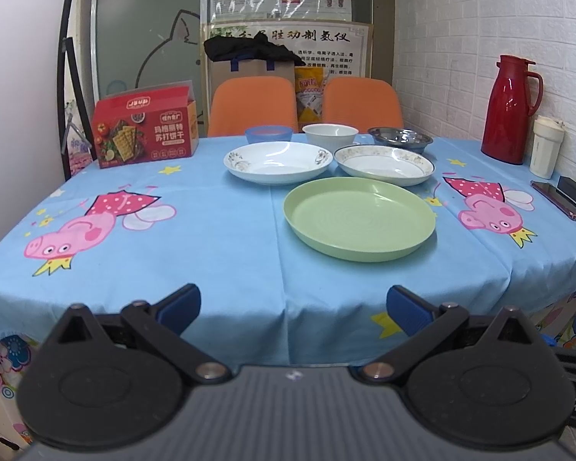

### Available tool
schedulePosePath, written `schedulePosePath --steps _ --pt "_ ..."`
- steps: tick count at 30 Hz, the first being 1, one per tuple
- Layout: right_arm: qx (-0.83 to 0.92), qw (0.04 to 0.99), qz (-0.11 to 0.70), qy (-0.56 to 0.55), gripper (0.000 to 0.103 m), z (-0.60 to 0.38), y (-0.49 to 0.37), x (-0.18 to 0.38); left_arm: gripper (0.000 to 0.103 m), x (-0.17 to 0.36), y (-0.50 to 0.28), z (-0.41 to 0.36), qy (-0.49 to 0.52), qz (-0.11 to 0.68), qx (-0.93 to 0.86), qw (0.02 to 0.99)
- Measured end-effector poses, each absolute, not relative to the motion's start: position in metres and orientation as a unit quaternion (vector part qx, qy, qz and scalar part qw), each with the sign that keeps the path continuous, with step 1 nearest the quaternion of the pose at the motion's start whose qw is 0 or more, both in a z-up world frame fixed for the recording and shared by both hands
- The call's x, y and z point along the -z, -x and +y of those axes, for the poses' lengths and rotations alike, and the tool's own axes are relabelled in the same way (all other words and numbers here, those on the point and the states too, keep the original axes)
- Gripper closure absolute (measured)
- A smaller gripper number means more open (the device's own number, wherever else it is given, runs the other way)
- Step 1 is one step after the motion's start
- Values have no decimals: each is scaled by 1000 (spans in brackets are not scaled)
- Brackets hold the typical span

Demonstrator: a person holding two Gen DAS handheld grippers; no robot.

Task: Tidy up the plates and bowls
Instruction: 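Move both tools toward the light-green plastic plate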

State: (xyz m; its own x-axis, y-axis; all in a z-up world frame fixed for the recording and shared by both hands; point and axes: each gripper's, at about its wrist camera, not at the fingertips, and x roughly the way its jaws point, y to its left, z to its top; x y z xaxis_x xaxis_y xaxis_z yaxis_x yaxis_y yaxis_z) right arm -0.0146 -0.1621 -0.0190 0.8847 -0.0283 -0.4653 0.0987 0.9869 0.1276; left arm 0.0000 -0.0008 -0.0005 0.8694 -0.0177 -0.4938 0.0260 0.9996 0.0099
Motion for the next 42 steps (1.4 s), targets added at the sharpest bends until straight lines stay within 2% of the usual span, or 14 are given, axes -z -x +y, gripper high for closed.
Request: schedulePosePath --steps 23,34,42 --pt "33 966 243 -75 13 -161 12 22 0 0 -3 5 0 260 14 965" --pt "49 957 274 -83 13 -176 -8 30 0 2 -37 6 13 297 15 955" --pt "56 956 275 -85 13 -181 -29 10 0 -18 -65 8 19 300 19 954"
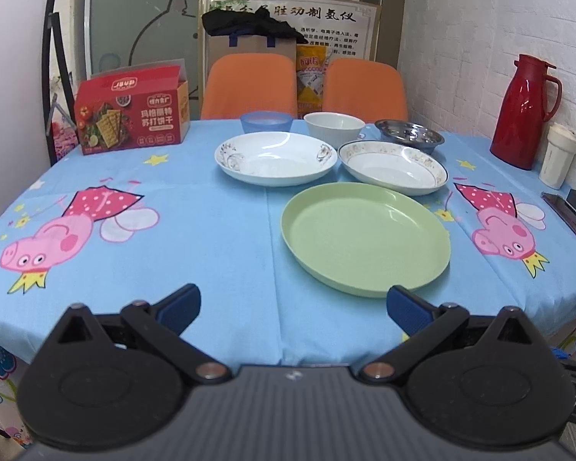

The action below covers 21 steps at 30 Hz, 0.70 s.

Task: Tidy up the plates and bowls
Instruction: 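Move both tools toward the light-green plastic plate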

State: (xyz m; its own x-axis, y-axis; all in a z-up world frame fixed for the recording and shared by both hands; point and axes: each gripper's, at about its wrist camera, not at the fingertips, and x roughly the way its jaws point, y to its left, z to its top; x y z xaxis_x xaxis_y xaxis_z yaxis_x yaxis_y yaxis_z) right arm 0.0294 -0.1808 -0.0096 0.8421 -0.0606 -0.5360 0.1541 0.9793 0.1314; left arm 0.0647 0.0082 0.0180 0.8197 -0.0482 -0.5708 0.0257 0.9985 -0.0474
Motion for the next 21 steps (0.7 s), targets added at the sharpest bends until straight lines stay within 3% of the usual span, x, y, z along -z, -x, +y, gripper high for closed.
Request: schedulePosePath --steps 21 --pt "24 940 334 -56 13 -169 -162 2 0 -8 -194 14 28 379 24 924"
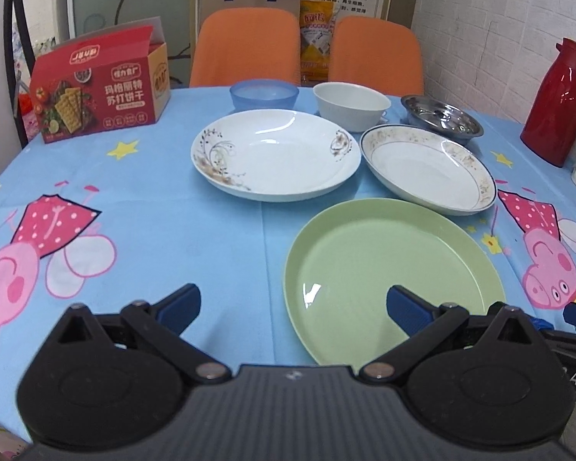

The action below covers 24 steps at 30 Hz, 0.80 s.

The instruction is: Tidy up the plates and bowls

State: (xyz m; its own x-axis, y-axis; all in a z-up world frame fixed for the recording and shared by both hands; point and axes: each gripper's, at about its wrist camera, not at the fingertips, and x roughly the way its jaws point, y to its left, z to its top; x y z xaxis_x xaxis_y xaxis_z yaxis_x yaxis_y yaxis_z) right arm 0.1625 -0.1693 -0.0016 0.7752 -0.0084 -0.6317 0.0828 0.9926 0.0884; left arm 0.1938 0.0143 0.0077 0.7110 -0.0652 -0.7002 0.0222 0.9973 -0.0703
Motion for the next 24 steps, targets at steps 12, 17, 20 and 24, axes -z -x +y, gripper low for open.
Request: schedulePosePath --steps 12,17,20,24 --pt "-3 933 359 -17 12 -150 -207 25 0 13 -235 13 23 420 52 906" --pt "-29 941 336 -8 12 -154 -205 28 0 19 -240 13 23 431 76 899" --pt "-43 945 325 -1 12 -156 -202 29 0 20 -241 13 12 431 78 899" --pt "-56 937 345 2 12 -146 -212 25 1 18 -242 12 8 437 89 895"
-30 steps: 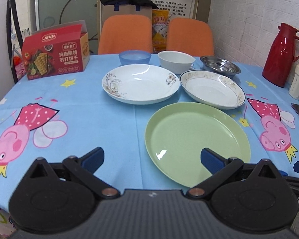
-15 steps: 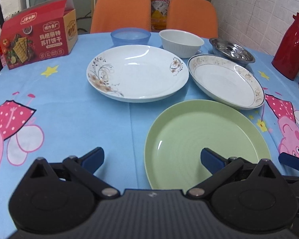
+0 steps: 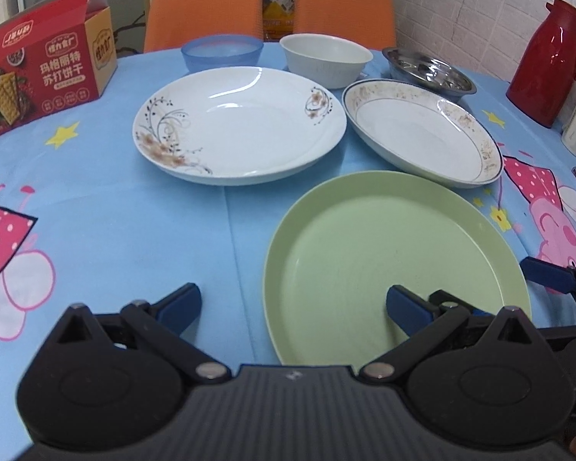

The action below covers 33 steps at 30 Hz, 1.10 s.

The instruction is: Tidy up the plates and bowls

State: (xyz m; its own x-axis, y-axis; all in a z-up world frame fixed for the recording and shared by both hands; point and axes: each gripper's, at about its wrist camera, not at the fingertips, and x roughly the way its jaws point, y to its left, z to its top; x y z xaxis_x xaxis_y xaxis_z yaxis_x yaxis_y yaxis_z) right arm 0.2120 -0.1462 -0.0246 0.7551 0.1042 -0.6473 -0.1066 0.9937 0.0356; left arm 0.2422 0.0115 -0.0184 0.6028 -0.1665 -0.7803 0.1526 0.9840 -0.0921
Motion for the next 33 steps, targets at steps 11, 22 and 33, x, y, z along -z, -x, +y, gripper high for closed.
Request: schedulePosePath --steps 11,22,33 --pt "-95 943 317 18 17 -129 -209 29 51 14 -237 -4 1 419 125 899" --pt "-115 948 296 -8 18 -95 -195 1 52 -18 -216 43 7 390 68 918" --pt "-208 921 328 13 17 -2 -196 16 52 3 -197 139 45 421 -13 906"
